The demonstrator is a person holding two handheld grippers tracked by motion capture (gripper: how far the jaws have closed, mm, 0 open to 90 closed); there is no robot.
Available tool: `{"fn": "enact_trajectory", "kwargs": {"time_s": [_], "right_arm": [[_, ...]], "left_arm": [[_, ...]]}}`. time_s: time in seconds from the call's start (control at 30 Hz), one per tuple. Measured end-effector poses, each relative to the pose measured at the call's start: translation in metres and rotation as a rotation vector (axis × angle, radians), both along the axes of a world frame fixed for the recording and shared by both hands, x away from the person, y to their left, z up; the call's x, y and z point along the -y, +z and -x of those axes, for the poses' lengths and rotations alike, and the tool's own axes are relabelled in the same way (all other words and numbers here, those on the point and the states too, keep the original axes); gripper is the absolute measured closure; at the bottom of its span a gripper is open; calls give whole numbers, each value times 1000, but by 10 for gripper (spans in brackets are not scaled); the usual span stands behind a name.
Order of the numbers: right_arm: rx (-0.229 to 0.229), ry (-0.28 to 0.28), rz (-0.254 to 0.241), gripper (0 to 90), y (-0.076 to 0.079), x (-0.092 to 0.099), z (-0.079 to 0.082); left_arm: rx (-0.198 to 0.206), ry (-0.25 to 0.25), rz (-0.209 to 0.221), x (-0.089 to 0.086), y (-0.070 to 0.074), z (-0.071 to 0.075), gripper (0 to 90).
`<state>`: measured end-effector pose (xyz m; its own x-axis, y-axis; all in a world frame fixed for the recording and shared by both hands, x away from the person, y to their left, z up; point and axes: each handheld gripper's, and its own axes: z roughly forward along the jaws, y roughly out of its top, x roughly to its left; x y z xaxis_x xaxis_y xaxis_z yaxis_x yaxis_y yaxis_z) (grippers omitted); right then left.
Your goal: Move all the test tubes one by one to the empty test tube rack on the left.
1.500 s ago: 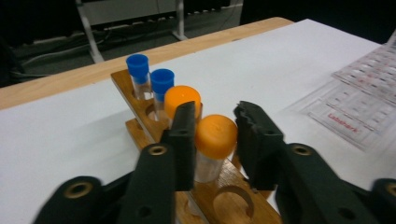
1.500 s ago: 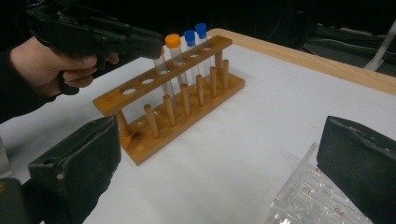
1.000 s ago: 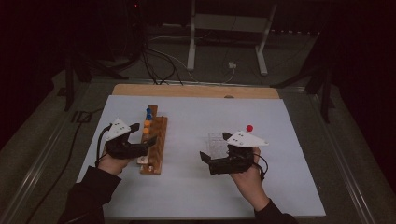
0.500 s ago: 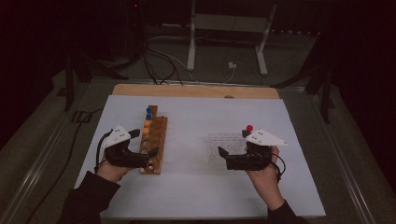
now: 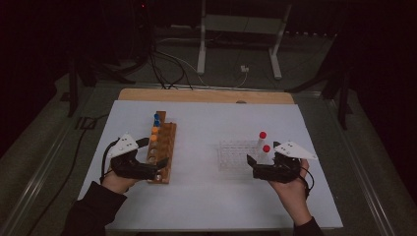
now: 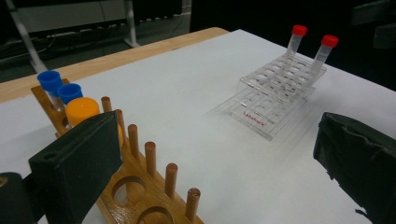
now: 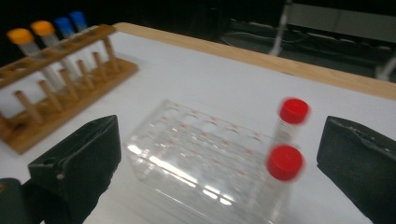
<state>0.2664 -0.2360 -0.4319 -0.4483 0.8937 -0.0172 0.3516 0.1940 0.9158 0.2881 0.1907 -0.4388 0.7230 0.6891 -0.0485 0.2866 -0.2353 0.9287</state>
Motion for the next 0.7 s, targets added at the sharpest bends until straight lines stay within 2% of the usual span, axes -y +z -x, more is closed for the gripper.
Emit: {"fn": "enact_trajectory", "kwargs": {"time_s": [0.17, 0.47, 0.6, 0.7], "right_arm": [[-22, -37, 6, 0, -7, 10, 1], [-104, -102, 19, 19, -26, 23, 0], [-127, -125, 15, 132, -31, 24, -2], [-136, -132, 17, 249, -33, 24, -3]], "left_arm": [[-5, -5, -4, 2, -1, 0, 17], [-7, -3, -2, 1, 0, 0, 18], [-7, 0, -5, 0, -1, -1, 18], [-7, 7, -6, 0, -1, -1, 18]]}}
